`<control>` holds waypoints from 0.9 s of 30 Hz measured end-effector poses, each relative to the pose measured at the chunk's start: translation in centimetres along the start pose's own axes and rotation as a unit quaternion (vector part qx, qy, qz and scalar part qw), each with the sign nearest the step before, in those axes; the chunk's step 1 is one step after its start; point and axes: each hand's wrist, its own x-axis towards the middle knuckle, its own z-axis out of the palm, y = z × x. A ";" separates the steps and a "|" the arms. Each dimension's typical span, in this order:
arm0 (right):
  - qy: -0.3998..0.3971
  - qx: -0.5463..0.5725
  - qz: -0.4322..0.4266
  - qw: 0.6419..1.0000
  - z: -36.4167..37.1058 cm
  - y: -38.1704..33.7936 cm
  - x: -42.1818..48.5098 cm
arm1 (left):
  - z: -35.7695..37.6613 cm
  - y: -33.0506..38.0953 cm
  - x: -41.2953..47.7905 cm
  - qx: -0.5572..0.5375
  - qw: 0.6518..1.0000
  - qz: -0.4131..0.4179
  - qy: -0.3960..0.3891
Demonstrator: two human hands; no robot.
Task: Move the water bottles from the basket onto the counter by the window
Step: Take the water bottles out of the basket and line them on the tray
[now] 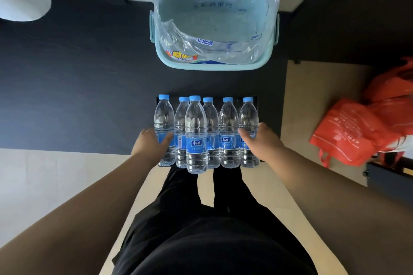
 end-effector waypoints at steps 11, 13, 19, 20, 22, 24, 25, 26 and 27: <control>0.060 0.283 0.118 0.950 1.4 -1.9 0.5 | 0.6 2.0 0.6 -0.207 0.960 -0.183 -0.043; 0.044 0.296 0.121 0.946 0.8 -2.1 0.5 | 0.4 2.3 0.7 -0.244 0.948 -0.198 -0.055; 0.021 0.305 0.147 0.941 0.4 -1.7 1.0 | 0.2 2.2 1.6 -0.319 0.916 -0.227 -0.091; 0.020 0.304 0.149 0.941 0.4 -1.8 1.0 | 0.2 2.2 1.6 -0.320 0.915 -0.227 -0.095; 0.012 0.298 0.152 0.942 0.3 -2.0 0.9 | 0.1 2.3 1.6 -0.320 0.915 -0.226 -0.095; 0.008 0.292 0.155 0.944 0.2 -2.3 0.7 | -0.1 2.5 1.3 -0.324 0.914 -0.228 -0.091; 0.009 0.292 0.156 0.944 0.3 -2.3 0.5 | -0.2 2.6 1.0 -0.330 0.911 -0.229 -0.089; 0.011 0.297 0.155 0.942 0.4 -2.3 0.4 | -0.2 2.7 0.8 -0.338 0.909 -0.229 -0.088; 0.015 0.303 0.153 0.941 0.5 -2.3 0.2 | -0.3 2.7 0.6 -0.344 0.906 -0.229 -0.086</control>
